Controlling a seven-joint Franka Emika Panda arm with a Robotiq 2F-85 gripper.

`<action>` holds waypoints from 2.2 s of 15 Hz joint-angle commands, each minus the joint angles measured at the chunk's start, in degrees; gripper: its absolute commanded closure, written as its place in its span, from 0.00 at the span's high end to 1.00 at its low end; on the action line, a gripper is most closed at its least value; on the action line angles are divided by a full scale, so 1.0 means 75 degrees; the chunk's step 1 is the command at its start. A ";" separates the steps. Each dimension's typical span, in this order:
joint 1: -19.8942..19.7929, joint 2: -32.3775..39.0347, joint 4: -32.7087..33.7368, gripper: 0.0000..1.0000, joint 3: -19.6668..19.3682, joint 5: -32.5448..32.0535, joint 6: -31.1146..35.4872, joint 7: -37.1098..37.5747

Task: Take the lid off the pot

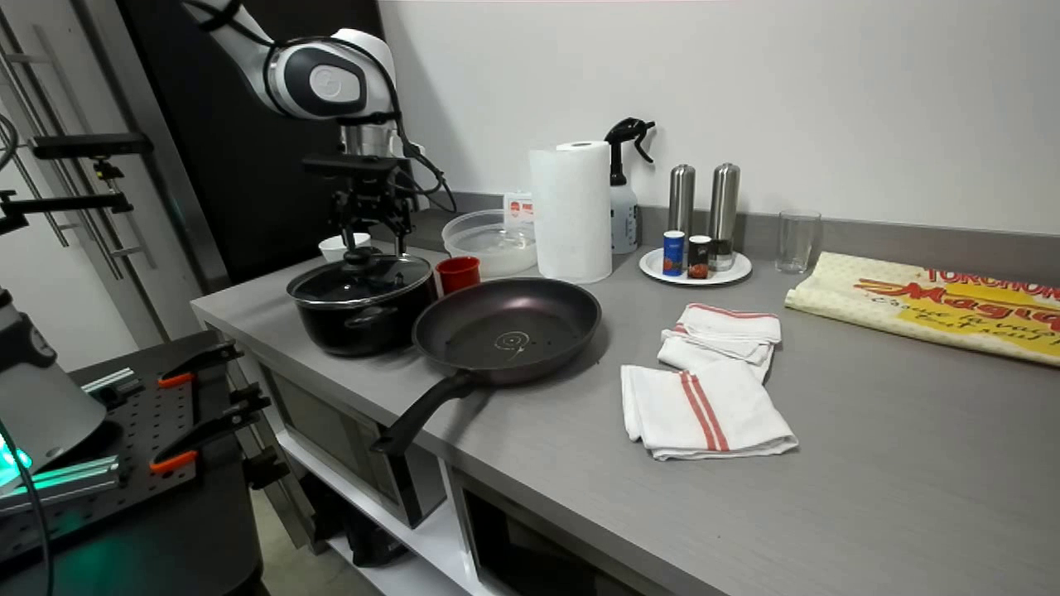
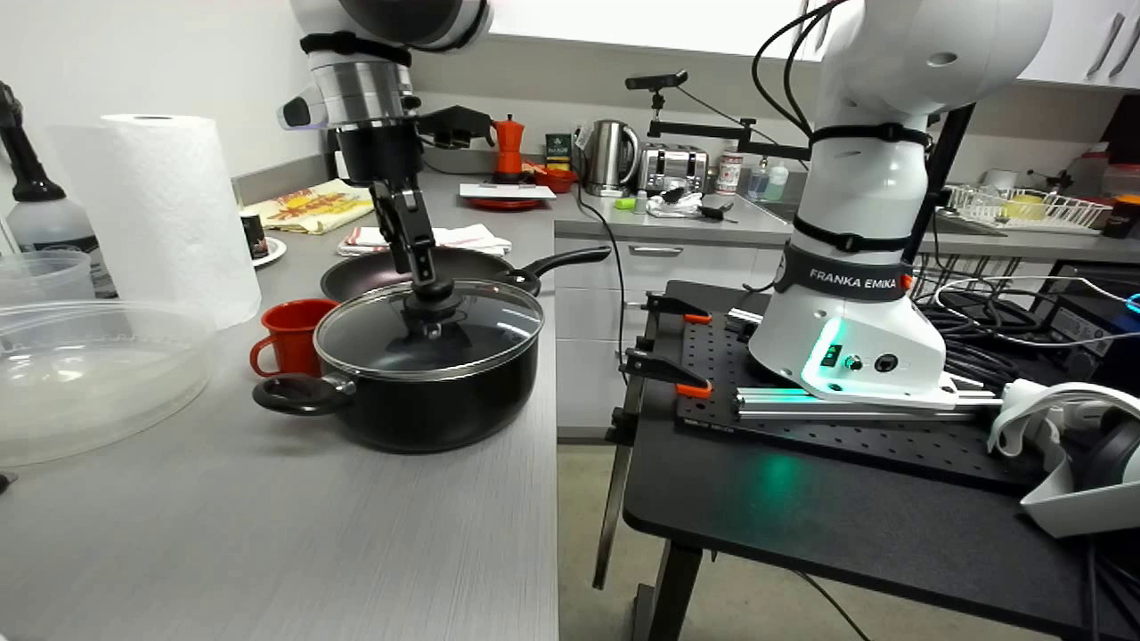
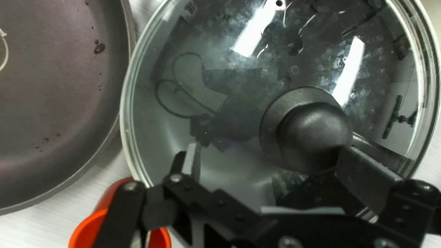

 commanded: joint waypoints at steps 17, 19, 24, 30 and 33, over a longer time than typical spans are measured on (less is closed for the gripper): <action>-0.0080 -0.0642 -0.1230 0.74 0.0199 0.0527 0.0924 -0.0045; -0.0084 -0.0685 -0.1211 0.60 0.0182 0.0522 0.0899 -0.0050; -0.0063 -0.0785 -0.1177 0.31 0.0167 0.0531 0.0836 -0.0081; -0.0046 -0.0870 -0.1192 0.25 0.0155 0.0460 0.0803 -0.0020; -0.0011 -0.1034 -0.1272 0.25 0.0146 0.0357 0.0752 0.0102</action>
